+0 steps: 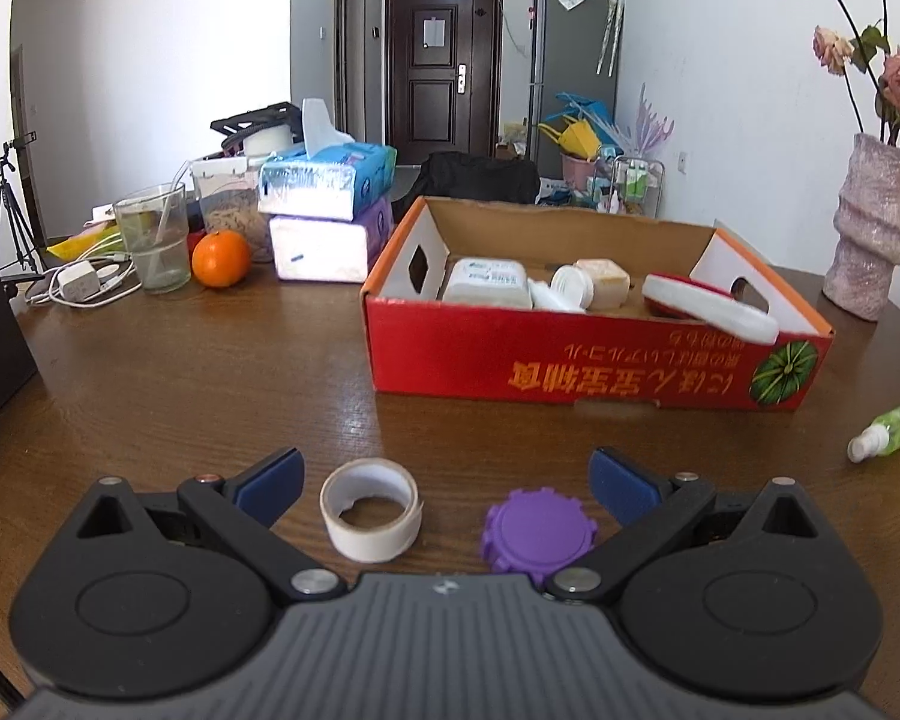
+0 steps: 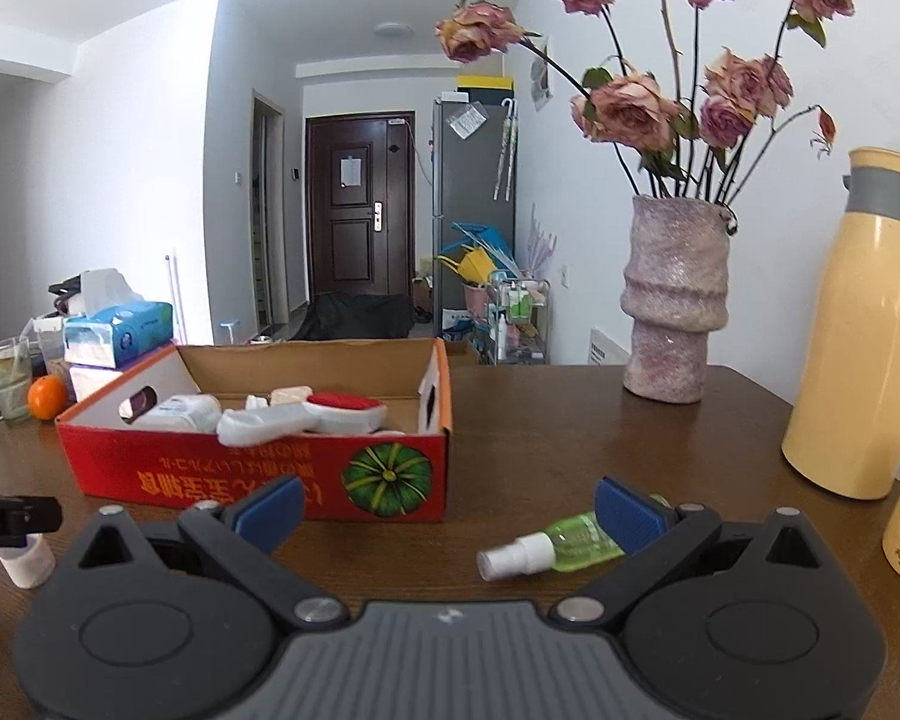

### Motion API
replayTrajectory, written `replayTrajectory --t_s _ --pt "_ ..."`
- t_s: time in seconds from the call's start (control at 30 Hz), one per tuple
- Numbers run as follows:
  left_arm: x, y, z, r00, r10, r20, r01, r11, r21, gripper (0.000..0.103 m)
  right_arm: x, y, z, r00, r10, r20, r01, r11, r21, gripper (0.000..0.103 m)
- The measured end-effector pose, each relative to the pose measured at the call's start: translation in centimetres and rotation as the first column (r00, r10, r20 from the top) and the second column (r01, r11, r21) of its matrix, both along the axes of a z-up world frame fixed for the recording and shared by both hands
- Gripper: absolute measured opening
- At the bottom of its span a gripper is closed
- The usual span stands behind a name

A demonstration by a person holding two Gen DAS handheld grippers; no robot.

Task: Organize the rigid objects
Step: 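Withdraw both tools from the red box back over the table, then grasp the purple cap with the left tool while the right grasps the green spray bottle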

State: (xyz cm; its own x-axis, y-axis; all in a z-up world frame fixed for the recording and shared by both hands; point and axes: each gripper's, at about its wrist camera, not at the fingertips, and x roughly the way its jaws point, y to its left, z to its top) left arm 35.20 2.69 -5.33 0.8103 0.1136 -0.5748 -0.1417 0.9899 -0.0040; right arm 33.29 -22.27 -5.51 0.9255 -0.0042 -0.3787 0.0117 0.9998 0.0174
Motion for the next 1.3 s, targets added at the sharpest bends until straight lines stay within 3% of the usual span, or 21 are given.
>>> replayTrajectory --t_s 0.33,0.67,0.93,1.3 --pt "-1.4 0.6 -1.7 0.999 -0.002 -0.049 0.002 1.000 -0.008 0.103 -1.4 -0.6 -1.6 0.999 -0.006 -0.041 0.005 1.000 -0.015 0.103" --pt "-2.2 -1.9 -2.2 0.996 -0.086 -0.025 0.088 0.994 0.069 0.103 -1.7 -1.6 -2.0 0.998 -0.034 -0.050 0.034 0.999 -0.005 0.103" --pt "-1.5 -2.6 -2.8 0.992 -0.118 -0.041 0.121 0.988 0.091 0.078 -1.3 -2.2 -2.0 0.997 -0.048 -0.054 0.047 0.999 -0.008 0.103" --pt "-0.3 -3.0 -3.5 0.988 -0.141 -0.070 0.147 0.985 0.091 0.062 -0.2 -4.6 -2.5 0.994 -0.075 -0.077 0.074 0.997 -0.015 0.103"
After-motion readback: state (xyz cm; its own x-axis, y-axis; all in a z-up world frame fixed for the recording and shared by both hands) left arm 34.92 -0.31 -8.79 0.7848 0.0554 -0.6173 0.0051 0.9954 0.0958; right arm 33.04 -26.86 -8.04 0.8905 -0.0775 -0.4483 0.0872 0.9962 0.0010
